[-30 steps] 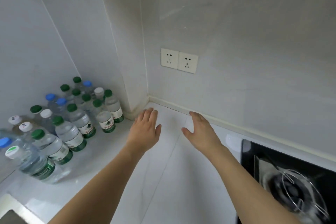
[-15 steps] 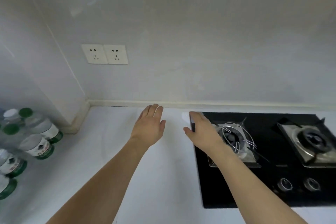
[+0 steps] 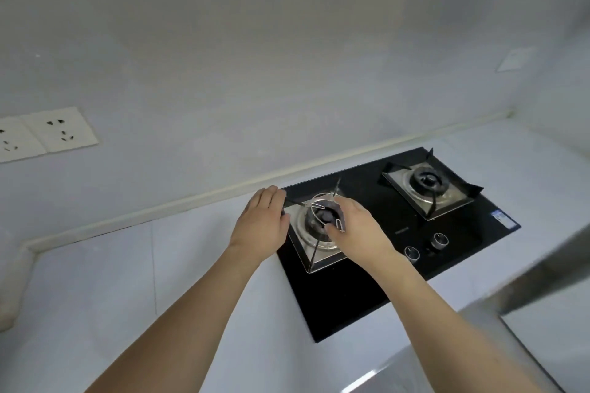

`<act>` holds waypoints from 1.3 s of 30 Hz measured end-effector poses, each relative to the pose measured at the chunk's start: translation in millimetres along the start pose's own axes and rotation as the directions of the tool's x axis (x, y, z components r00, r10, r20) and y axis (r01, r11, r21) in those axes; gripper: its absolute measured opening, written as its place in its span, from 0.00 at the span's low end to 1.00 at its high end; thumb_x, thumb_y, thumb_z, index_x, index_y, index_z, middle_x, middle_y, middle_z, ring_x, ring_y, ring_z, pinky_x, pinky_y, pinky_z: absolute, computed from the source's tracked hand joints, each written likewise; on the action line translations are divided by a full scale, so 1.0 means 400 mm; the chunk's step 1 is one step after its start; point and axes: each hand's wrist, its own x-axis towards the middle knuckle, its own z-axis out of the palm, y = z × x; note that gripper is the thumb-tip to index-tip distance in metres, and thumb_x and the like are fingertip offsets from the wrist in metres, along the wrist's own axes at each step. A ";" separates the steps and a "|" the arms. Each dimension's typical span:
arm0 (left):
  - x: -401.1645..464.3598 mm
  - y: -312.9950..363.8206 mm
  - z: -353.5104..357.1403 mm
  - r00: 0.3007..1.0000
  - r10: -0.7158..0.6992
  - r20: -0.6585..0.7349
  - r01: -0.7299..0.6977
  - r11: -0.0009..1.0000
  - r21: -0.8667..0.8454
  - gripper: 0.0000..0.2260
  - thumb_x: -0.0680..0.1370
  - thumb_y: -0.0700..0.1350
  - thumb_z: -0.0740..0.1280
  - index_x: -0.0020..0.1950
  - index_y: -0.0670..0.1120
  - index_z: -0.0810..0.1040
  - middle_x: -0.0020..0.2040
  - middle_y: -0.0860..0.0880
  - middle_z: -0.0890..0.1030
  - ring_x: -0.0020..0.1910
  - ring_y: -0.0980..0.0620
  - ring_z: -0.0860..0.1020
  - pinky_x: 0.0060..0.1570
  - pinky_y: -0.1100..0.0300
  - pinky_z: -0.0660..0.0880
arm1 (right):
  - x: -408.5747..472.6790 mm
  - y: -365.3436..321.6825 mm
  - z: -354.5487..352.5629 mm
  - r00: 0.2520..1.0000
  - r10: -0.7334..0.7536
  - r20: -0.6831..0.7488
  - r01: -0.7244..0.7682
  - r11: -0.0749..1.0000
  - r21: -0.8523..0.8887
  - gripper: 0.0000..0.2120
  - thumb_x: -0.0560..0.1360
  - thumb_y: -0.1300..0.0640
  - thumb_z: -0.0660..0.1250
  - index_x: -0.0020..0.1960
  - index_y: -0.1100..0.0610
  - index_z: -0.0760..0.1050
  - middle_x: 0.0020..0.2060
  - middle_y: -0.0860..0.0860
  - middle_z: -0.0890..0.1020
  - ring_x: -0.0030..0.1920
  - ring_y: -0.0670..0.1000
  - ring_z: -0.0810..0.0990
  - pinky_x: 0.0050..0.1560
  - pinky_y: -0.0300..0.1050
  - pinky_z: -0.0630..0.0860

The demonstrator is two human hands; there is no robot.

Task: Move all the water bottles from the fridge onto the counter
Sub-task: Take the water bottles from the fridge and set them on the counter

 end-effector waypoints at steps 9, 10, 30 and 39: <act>0.093 0.293 0.084 0.978 0.188 0.092 -0.189 0.982 0.003 0.23 0.82 0.50 0.57 0.76 0.44 0.61 0.76 0.46 0.62 0.75 0.47 0.58 0.74 0.53 0.60 | -0.132 0.233 -0.167 0.983 0.139 -0.118 -0.138 0.990 0.015 0.29 0.78 0.53 0.65 0.76 0.56 0.60 0.73 0.52 0.66 0.73 0.51 0.64 0.71 0.46 0.64; 0.098 0.323 0.093 0.973 0.206 0.105 -0.208 0.978 0.001 0.23 0.82 0.50 0.56 0.76 0.44 0.60 0.76 0.46 0.61 0.76 0.47 0.57 0.74 0.52 0.60 | -0.143 0.255 -0.181 0.981 0.152 -0.123 -0.151 0.988 0.018 0.29 0.78 0.53 0.65 0.76 0.56 0.59 0.74 0.52 0.66 0.73 0.51 0.64 0.71 0.45 0.64; 0.167 1.126 0.361 0.831 0.543 0.120 -0.536 0.840 -0.083 0.24 0.82 0.50 0.58 0.75 0.42 0.62 0.75 0.44 0.63 0.74 0.46 0.60 0.73 0.52 0.60 | -0.456 0.886 -0.552 0.863 0.399 -0.310 -0.387 0.916 0.102 0.29 0.80 0.53 0.62 0.77 0.57 0.58 0.75 0.53 0.64 0.73 0.51 0.63 0.70 0.41 0.59; 0.227 1.394 0.452 0.720 0.691 0.060 -0.682 0.722 -0.116 0.20 0.80 0.47 0.62 0.69 0.38 0.69 0.69 0.40 0.71 0.69 0.42 0.68 0.71 0.49 0.64 | -0.518 1.091 -0.683 0.795 0.479 -0.372 -0.457 0.876 0.153 0.29 0.79 0.53 0.63 0.77 0.58 0.58 0.74 0.54 0.65 0.74 0.52 0.62 0.72 0.43 0.58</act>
